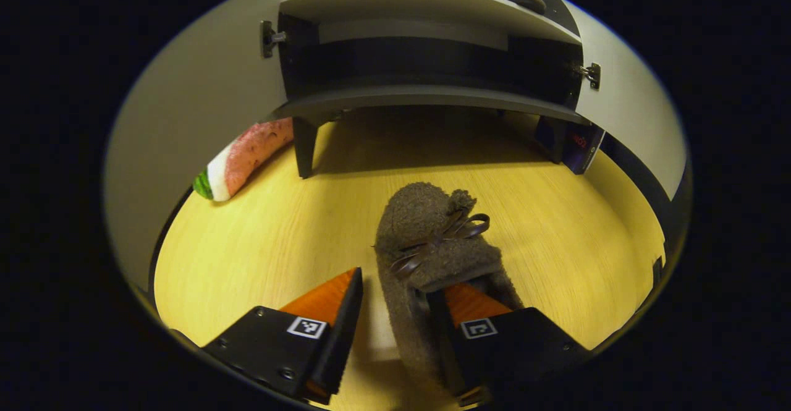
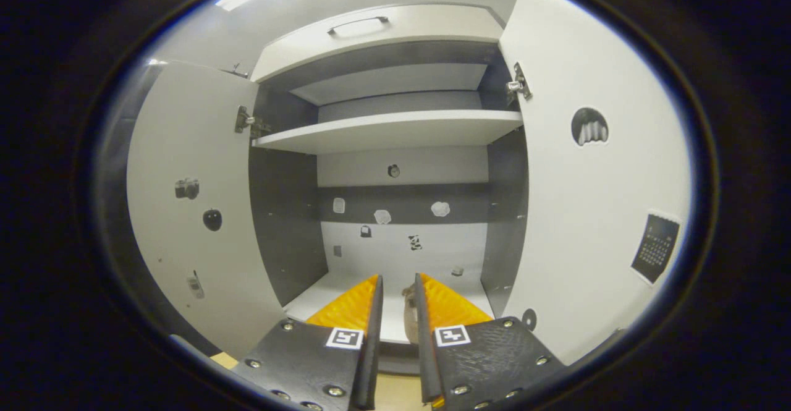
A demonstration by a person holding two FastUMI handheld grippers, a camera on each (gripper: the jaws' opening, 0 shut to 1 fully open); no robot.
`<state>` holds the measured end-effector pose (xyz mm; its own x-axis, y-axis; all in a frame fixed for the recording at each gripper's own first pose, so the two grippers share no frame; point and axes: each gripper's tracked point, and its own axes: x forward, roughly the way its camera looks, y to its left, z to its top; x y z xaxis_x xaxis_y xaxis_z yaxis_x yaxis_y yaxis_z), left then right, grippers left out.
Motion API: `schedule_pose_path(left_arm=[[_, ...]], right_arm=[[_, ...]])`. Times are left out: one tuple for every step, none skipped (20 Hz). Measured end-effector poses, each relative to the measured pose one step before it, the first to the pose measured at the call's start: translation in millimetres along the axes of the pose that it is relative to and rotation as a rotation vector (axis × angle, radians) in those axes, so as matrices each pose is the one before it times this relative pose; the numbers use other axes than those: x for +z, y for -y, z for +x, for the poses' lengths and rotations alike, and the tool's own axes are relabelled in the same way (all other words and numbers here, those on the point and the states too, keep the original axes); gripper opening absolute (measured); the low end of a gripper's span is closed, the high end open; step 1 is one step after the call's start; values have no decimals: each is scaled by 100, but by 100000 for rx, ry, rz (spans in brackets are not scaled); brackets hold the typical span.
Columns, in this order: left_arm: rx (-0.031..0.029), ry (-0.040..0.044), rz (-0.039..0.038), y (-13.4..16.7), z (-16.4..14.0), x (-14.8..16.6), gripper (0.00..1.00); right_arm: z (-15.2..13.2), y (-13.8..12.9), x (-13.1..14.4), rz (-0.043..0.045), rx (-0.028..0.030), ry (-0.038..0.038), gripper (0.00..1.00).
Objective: Grab one shoe with the right hand and put it into the shoe cabinet, grab the other shoe with the left hand and put it into the shoe cabinet; then close the right door with the right hand and the left door with the left hand.
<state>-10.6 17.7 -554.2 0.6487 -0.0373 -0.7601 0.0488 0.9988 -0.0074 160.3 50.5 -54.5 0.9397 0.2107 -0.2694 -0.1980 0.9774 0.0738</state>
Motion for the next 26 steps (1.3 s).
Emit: schedule_pose_path(left_arm=[[-639,822,1450,177,-548,375,57],[846,-172,1838,-95,263,123,42],[3147,-301,1801,-752,179,-70,41],[3693,-615,1246,-703,127,102,26],[683,-491,1136,37,-106,73,10],[227,-157,2559,104,-78,276,4],[369,-1003,2574,45,-204,147,2],[-25,875,1576,-4,-462,636,1],[-153,1390,-407,-35,-543,865,1],[-352,2526,-923,-65,-729,1381,1],[-370,3142,-542,-50,-958,1670,1],[-70,3355,33,-56,-1012,1958,1],[-36,3337,-523,-200,-1050,1958,1],[-237,3690,-1228,-75,-900,2321,1],[-222,3566,-905,-179,-759,2320,1],[91,3176,-227,-274,-699,2594,1],[349,3429,231,-331,-535,2310,1],[430,2751,222,-298,-243,2462,0],[-79,3345,-297,-12,-312,2319,1],[-312,2971,-906,-89,10,2230,0],[-346,1666,-1070,-64,210,2010,1],[27,1922,-835,-90,321,1963,0],[240,2040,-582,-141,661,1857,0],[343,2247,-66,-149,748,1945,0],[535,1750,550,-174,750,1618,0],[941,1271,497,-218,706,1586,0]], right_arm=[[-537,-212,200,-28,423,536,28],[-447,-228,137,-224,561,574,28],[-541,-305,216,448,742,516,28],[-514,-422,61,614,1140,-116,28],[-570,-354,194,683,884,247,28],[-438,-181,115,44,534,170,28],[-487,-36,145,-613,122,408,28],[-524,-16,-84,-692,-32,-106,28],[-580,-214,-27,-449,446,-135,28],[-612,-134,35,-277,324,-55,28],[-745,-144,157,-101,515,280,28],[-595,-129,18,-203,518,302,28],[-705,-195,110,-106,608,210,28],[-576,-51,80,-307,315,666,28],[-662,-43,182,-652,30,939,28],[-638,192,114,-911,-381,860,28],[-691,156,144,-631,-217,831,28],[-676,-46,107,-493,87,819,28],[-659,129,146,-149,-168,706,28],[-661,269,251,352,-202,904,28],[-612,99,251,788,93,863,28],[-650,347,59,418,-404,626,28],[-630,428,79,-80,-656,205,28],[-652,419,94,-118,-825,742,28],[-629,376,215,-232,-647,553,28],[-497,406,31,-83,-804,300,28]])
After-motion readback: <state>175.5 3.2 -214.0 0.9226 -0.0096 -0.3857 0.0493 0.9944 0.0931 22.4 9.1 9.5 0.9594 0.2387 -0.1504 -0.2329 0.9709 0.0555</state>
